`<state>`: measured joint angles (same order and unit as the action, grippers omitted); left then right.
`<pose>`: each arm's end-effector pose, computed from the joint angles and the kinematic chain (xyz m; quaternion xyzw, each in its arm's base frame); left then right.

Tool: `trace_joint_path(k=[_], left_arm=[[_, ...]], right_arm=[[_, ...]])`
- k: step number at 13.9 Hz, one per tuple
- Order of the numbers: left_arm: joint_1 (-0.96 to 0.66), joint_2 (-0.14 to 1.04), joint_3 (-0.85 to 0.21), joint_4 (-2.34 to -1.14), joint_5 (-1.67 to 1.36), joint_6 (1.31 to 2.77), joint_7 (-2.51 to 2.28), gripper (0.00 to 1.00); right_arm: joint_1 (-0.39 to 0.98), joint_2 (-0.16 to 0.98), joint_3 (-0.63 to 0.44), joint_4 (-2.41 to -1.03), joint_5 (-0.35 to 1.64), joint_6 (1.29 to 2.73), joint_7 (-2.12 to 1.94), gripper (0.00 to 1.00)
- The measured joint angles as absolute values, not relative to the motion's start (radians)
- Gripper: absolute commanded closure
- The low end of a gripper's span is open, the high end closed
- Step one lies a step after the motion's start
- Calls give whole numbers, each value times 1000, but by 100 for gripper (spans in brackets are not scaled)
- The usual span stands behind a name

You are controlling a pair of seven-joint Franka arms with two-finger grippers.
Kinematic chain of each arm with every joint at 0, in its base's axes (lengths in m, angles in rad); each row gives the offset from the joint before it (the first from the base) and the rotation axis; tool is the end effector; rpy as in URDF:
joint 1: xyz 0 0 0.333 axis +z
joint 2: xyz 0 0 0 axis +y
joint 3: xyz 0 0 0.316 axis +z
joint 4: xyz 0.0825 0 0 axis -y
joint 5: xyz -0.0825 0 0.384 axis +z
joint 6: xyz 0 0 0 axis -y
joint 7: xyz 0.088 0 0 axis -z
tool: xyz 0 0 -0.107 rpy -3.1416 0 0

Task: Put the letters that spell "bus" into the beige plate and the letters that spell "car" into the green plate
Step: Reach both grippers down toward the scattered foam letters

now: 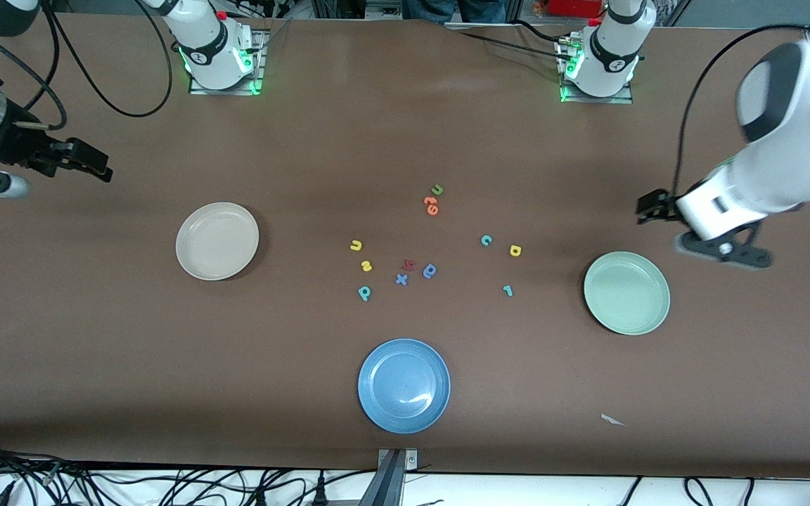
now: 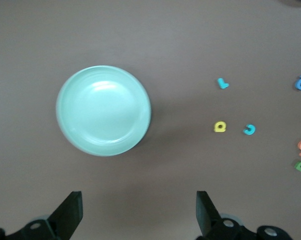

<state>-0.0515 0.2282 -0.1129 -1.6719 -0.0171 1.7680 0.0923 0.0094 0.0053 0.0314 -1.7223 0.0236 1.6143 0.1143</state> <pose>0.6071 -0.0972 0.4592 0.9898 -0.1249 -0.0660 0.0187 0.5511 0.0249 0.5538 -0.9976 0.0379 0.0574 0.0074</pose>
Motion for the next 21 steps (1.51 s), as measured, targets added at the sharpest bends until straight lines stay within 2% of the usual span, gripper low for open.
trace_joint_path(k=[4, 9, 10, 11, 13, 19, 21], left_arm=[[-66, 338, -211, -1733, -24, 1970, -29, 0], [-132, 407, -230, -1942, -24, 2328, -130, 0], [-139, 417, -230, -1971, -24, 2371, -146, 0], [-149, 428, -230, -1991, -17, 2408, -167, 0], [-168, 454, -230, -2015, 49, 2466, -245, 1], [-194, 537, -230, -2020, 153, 2509, -392, 13], [-194, 548, -230, -2020, 153, 2509, -398, 18]], right_arm=[[88, 85, 38, -1723, 25, 1624, 118, 0], [281, 245, 44, -1726, 24, 1780, 346, 1], [315, 277, 45, -1726, 24, 1813, 404, 4], [345, 305, 45, -1726, 24, 1848, 455, 13], [394, 350, 45, -1727, 25, 1911, 539, 29], [510, 546, 46, -1731, 25, 2249, 804, 30], [532, 600, 45, -1731, 25, 2312, 847, 30]])
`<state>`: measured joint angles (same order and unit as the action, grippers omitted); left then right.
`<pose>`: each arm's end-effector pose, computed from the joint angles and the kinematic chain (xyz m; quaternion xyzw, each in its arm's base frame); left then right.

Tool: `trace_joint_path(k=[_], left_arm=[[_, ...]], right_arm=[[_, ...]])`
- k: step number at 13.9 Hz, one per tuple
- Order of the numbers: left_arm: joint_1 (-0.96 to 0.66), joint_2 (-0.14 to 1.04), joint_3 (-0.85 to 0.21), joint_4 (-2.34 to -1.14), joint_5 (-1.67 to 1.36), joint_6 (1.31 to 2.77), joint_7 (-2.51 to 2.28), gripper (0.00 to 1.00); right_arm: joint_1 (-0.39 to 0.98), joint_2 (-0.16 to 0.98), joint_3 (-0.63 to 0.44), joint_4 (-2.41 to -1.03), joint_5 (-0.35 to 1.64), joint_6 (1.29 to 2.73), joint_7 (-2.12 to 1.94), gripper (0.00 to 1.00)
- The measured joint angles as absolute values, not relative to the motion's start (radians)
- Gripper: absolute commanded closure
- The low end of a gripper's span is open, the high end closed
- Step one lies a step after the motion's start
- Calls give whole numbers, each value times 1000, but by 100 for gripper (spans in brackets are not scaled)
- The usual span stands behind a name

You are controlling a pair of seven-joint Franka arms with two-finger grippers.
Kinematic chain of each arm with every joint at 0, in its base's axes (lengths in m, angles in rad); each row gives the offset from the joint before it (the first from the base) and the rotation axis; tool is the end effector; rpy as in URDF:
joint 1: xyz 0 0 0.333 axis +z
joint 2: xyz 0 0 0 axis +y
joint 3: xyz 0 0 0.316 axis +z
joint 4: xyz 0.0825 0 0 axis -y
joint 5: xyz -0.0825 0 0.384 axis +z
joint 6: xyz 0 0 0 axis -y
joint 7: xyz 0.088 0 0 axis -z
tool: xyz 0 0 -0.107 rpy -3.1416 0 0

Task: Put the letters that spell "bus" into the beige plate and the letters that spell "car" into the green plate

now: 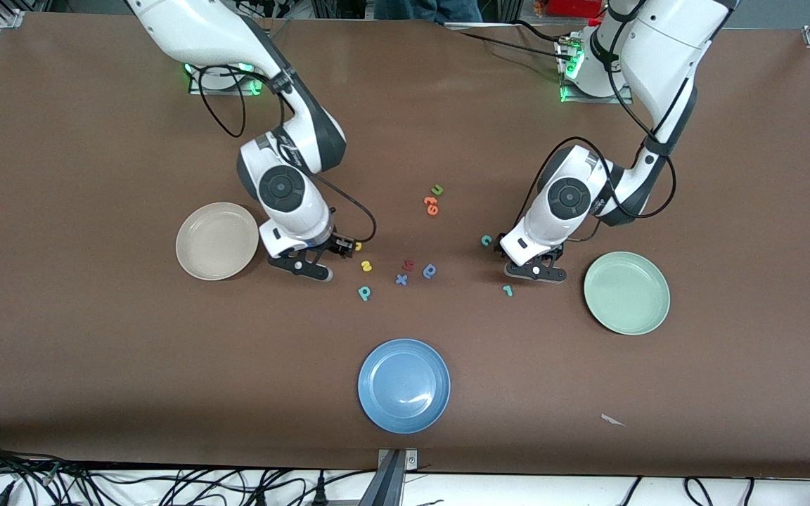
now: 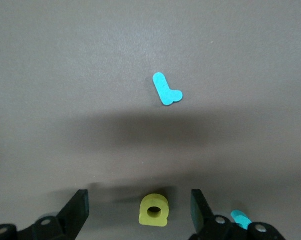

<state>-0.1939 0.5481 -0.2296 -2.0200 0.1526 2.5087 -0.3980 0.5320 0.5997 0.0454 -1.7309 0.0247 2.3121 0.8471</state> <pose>0.5436 -0.2452 0.1781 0.9979 -0.0602 -0.0245 0.0068 0.5607 0.3626 0.2344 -0.9889 0.1465 0.0211 0.0107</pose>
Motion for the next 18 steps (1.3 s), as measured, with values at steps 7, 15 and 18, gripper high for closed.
trace_joint_path(k=[7, 15, 18], left_arm=[[-221, 555, -232, -2021, 153, 2506, -465, 39], [-222, 561, -231, -2020, 153, 2506, -467, 67], [-222, 558, -230, -2020, 153, 2506, -467, 72]], right_arm=[[586, 664, 45, -1735, 25, 2419, 916, 30], [598, 686, 44, -1772, 25, 2480, 918, 88], [602, 679, 44, -1772, 25, 2481, 921, 95]])
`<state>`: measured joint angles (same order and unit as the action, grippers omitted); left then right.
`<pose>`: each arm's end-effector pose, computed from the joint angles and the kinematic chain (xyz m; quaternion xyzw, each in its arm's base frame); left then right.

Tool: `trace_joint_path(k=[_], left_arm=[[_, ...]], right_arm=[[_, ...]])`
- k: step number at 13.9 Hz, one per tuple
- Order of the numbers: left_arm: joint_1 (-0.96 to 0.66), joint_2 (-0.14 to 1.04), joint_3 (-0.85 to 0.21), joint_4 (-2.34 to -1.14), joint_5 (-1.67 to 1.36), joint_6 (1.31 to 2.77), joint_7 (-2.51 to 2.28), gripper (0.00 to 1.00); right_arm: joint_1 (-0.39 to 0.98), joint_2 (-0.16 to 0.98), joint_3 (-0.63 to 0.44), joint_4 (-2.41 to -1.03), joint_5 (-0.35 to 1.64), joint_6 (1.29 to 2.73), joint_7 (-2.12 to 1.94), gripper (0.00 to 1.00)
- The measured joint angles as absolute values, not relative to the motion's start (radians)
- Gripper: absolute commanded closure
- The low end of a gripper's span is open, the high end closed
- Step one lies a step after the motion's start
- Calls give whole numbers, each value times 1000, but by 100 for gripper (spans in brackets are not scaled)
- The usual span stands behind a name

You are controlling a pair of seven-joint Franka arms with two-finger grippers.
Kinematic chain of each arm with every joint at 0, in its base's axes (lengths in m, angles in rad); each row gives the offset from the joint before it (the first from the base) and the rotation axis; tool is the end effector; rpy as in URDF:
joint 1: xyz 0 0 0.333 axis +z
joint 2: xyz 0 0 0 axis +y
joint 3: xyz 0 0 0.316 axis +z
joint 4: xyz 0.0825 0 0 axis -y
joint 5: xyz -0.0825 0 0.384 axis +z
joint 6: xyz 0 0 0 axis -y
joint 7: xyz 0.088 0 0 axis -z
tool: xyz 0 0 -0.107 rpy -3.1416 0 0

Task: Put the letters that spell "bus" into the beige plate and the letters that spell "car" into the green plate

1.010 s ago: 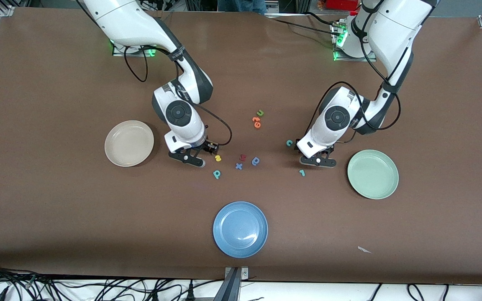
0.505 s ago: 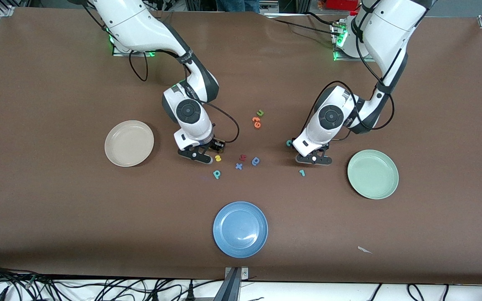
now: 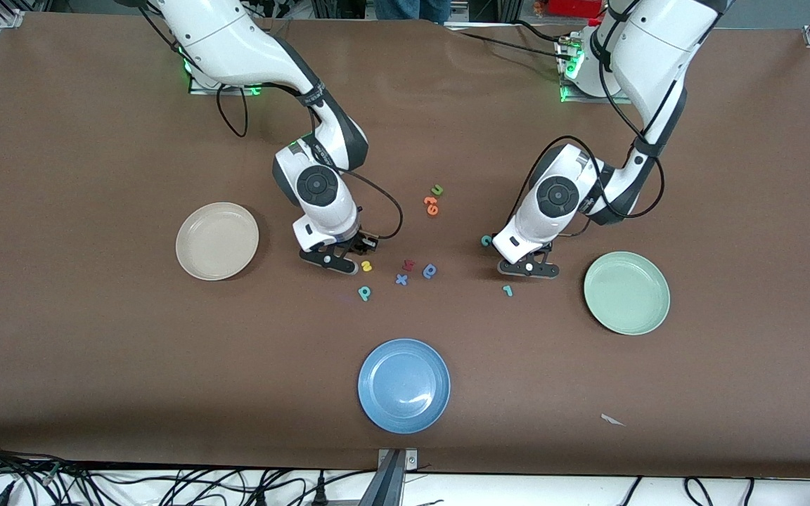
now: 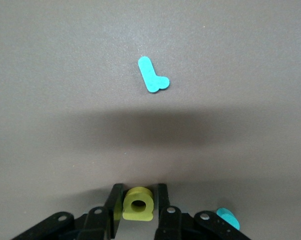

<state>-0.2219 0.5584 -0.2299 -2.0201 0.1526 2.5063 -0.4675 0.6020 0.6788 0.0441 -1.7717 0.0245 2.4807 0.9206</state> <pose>0.5346 -0.2600 0.1719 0.9987 -0.0396 -0.0310 0.0041 0.5301 0.3968 0.1799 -0.9881 0.1513 0.0043 0.0260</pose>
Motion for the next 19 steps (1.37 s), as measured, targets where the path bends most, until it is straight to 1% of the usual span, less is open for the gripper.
trace_joint_path(k=[5, 7, 10, 12, 13, 15, 16, 17, 18, 19], left_arm=[[-222, 558, -230, -2019, 153, 2503, -467, 80], [-222, 558, -230, -2018, 153, 2500, -467, 85], [-221, 558, -230, -2010, 153, 2476, -460, 89], [-208, 555, -227, -1965, 153, 2377, -408, 89], [-189, 550, -224, -1923, 154, 2302, -360, 89], [-126, 538, -219, -1836, 154, 2186, -236, 89], [-85, 534, -216, -1805, 155, 2164, -167, 89], [-43, 532, -213, -1782, 155, 2156, -103, 89], [-2, 532, -210, -1767, 155, 2154, -45, 88], [35, 533, -206, -1757, 163, 2154, 3, 87]], right_arm=[[604, 668, 27, -1769, 23, 2473, 920, 94], [605, 632, -8, -1763, 19, 2400, 880, 94], [604, 552, -109, -1762, 17, 2213, 707, 92], [601, 505, -199, -1771, 17, 2112, 563, 93], [599, 487, -235, -1793, 17, 2092, 514, 94], [596, 462, -283, -1877, 17, 2115, 460, 93], [595, 458, -297, -1936, 17, 2165, 445, 75], [595, 457, -306, -2002, 17, 2243, 433, 12], [595, 458, -311, -2065, 17, 2320, 425, 0], [596, 458, -314, -2107, 17, 2363, 424, 0]])
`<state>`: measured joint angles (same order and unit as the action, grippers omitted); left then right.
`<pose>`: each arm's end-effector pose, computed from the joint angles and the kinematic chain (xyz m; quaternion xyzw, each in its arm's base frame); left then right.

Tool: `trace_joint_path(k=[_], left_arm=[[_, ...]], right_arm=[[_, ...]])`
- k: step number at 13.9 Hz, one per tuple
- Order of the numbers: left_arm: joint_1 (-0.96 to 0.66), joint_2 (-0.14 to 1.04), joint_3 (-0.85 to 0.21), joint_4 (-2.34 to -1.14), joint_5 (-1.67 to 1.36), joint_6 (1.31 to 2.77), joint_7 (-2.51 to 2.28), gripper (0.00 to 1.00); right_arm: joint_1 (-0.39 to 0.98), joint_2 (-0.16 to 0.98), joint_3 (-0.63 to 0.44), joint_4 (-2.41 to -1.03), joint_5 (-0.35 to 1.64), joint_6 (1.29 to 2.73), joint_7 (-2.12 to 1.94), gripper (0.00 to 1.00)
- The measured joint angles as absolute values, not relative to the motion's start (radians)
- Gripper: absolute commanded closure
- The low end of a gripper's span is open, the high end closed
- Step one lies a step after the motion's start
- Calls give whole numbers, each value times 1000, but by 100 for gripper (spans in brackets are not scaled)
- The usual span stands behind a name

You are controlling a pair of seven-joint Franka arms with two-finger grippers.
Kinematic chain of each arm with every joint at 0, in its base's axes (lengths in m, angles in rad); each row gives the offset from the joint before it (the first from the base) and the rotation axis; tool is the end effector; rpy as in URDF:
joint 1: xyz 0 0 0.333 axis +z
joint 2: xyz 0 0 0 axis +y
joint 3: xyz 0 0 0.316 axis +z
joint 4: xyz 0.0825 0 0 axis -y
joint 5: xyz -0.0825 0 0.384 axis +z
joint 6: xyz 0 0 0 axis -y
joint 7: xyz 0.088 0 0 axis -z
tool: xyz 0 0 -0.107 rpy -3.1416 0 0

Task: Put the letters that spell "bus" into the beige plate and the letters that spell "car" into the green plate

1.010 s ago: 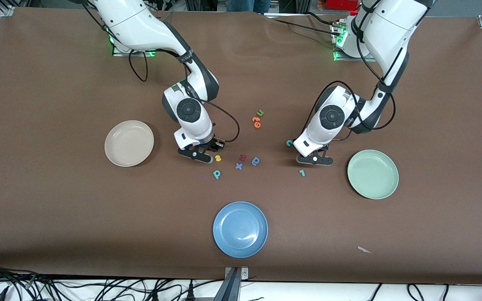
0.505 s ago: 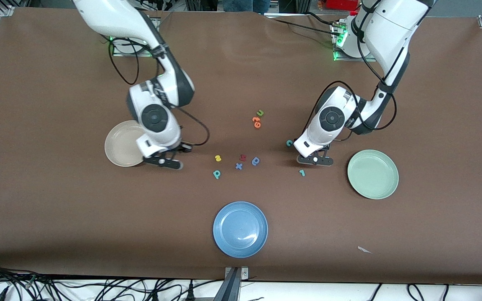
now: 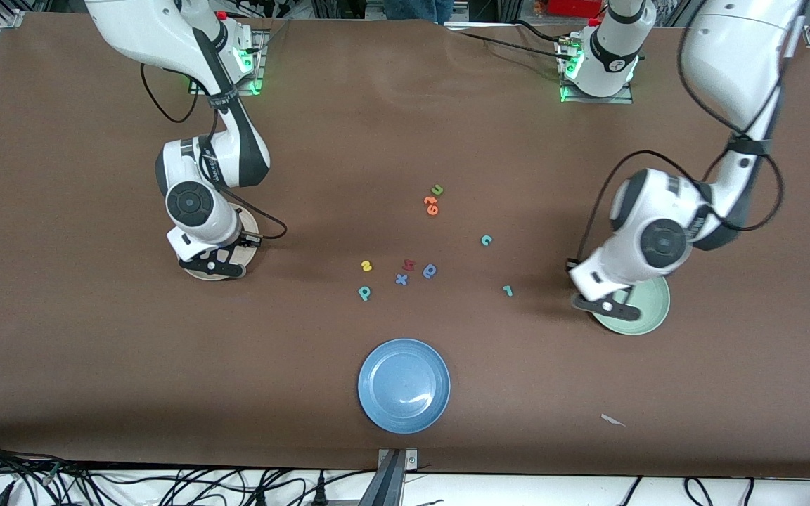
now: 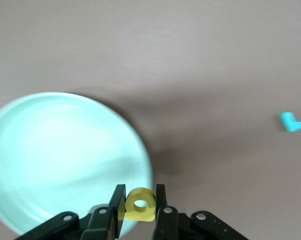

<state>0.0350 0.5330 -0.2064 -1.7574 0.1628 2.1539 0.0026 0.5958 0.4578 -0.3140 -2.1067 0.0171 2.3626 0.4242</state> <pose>0.6417 -0.0936 0.2604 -0.9902 0.1248 0.0596 0.0172 0.5387 0.1539 0.1929 0.9916 -0.0684 -0.0617 0.0910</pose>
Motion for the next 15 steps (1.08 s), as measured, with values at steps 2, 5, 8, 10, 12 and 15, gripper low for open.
trace_joint_path(k=[2, 5, 8, 10, 12, 15], left_arm=[[90, 541, -204, -1749, 232, 2154, 50, 18], [106, 565, -206, -1746, 273, 2157, 56, 0], [89, 576, -224, -1720, 233, 2159, -48, 0], [39, 595, -234, -1691, 144, 2159, -173, 0], [-41, 635, -237, -1652, 115, 2159, -339, 0], [-127, 703, -237, -1597, 115, 2172, -543, 3]], right_arm=[[596, 449, -321, -2112, 17, 2367, 422, 0], [601, 411, -322, -2011, 18, 2234, 421, 0], [616, 401, -298, -1872, 44, 2143, 459, 0], [624, 424, -265, -1813, 106, 2139, 502, 0], [626, 482, -212, -1744, 133, 2154, 513, 0], [654, 597, -140, -1634, 133, 2187, 536, 0]])
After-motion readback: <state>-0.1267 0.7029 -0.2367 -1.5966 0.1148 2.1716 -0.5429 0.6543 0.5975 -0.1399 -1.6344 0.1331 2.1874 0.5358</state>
